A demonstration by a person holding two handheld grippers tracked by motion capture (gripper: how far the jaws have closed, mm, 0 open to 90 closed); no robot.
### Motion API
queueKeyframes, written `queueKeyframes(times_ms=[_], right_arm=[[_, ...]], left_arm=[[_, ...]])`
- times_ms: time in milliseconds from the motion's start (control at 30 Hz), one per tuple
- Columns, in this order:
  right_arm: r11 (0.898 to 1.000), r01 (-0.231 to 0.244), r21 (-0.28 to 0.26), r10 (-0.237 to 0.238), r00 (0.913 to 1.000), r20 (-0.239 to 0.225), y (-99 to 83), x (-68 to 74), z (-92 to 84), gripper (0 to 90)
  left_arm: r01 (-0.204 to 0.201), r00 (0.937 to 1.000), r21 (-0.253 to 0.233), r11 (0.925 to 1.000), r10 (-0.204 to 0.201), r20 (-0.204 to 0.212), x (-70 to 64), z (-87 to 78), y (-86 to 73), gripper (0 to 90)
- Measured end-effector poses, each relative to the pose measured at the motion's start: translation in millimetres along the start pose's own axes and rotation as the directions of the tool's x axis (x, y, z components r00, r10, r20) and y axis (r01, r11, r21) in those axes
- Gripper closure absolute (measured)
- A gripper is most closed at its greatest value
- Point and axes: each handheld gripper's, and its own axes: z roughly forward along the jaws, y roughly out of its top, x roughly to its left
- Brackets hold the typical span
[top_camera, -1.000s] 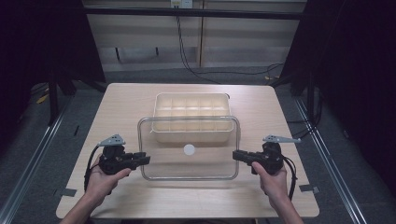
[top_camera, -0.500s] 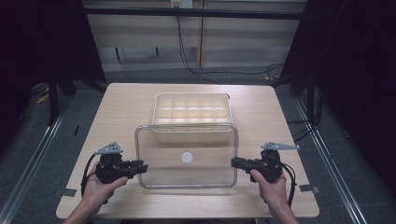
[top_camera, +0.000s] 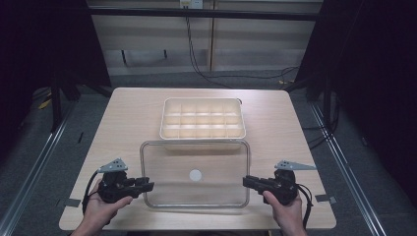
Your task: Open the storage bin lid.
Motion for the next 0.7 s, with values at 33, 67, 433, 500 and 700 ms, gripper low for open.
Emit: queueKeyframes(times_ms=[33, 67, 433, 500, 700], right_arm=[[1.0, 0.0, 0.0, 0.0, 1.0, 0.0, 0.0, 0.0, 0.0, 78.4], [1.0, -0.006, 0.001, 0.006, 1.0, -0.001, -1.8, -1.1, -0.4, 78.4], [0.997, -0.043, 0.063, 0.04, 0.9978, 0.053, -14.6, -17.7, 15.0, 75.6], [0.996, -0.048, 0.069, 0.044, 0.9974, 0.057, -15.2, -18.5, 16.5, 75.1], [0.993, -0.064, 0.1, 0.056, 0.9953, 0.079, -14.6, -22.1, 23.6, 72.2]], left_arm=[[0.005, 1.0, 0.005, 1.0, -0.005, 0.002, -0.8, 1.3, -1.1, 65.6], [0.004, 1.0, 0.016, 0.9999, -0.004, 0.0, -1.6, 4.0, -2.5, 65.5], [0.004, 1.0, 0.041, 0.9991, -0.004, -0.003, 1.2, 17.2, -5.0, 62.4], [-0.004, 1.0, 0.054, 0.9985, 0.004, -0.005, 2.0, 18.8, -4.1, 62.0], [-0.015, 0.9999, 0.088, 0.996, 0.016, -0.003, 5.6, 25.6, -2.5, 56.9]])
